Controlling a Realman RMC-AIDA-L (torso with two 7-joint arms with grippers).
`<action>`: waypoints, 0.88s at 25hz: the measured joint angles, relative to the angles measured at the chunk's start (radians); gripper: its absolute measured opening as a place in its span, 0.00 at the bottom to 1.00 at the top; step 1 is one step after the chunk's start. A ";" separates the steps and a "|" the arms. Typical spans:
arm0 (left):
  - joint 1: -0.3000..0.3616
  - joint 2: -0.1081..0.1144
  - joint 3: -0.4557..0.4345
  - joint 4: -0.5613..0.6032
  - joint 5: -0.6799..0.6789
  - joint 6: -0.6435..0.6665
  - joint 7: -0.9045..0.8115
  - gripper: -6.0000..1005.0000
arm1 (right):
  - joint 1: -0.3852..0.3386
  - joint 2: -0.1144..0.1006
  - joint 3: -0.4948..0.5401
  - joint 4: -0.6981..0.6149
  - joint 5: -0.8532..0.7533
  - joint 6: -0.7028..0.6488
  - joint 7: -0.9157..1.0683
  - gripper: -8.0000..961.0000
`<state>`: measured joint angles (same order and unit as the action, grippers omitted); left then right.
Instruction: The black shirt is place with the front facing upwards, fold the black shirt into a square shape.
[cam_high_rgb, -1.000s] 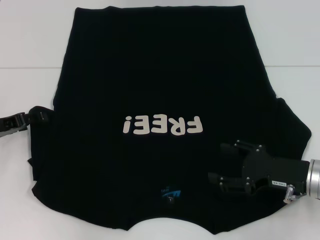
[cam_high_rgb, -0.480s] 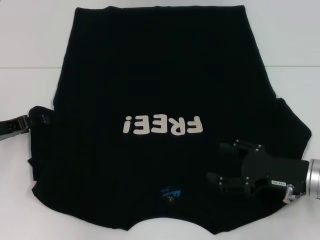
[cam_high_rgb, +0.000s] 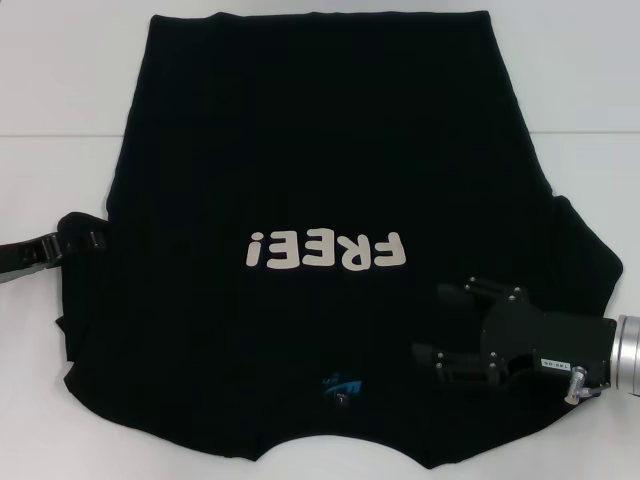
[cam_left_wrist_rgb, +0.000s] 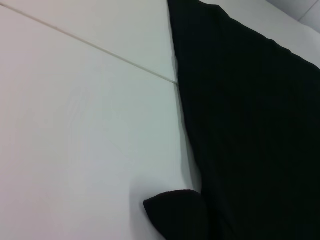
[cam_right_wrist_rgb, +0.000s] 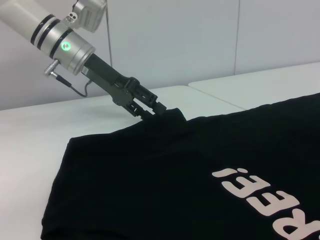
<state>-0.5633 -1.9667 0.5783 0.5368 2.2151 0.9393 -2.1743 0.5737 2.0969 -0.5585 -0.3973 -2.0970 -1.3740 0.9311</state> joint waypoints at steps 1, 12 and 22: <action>-0.001 0.000 0.000 0.000 0.000 0.003 0.001 0.75 | 0.000 0.000 0.000 0.000 0.000 0.000 0.000 0.93; -0.011 0.000 0.002 0.002 0.001 0.015 0.000 0.58 | 0.000 0.000 0.000 0.000 0.000 -0.001 0.001 0.93; -0.012 0.000 0.002 0.002 0.005 -0.009 0.001 0.33 | 0.002 0.000 0.000 0.000 0.000 -0.002 0.002 0.93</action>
<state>-0.5757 -1.9665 0.5799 0.5385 2.2198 0.9301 -2.1736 0.5755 2.0969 -0.5584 -0.3974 -2.0970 -1.3759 0.9327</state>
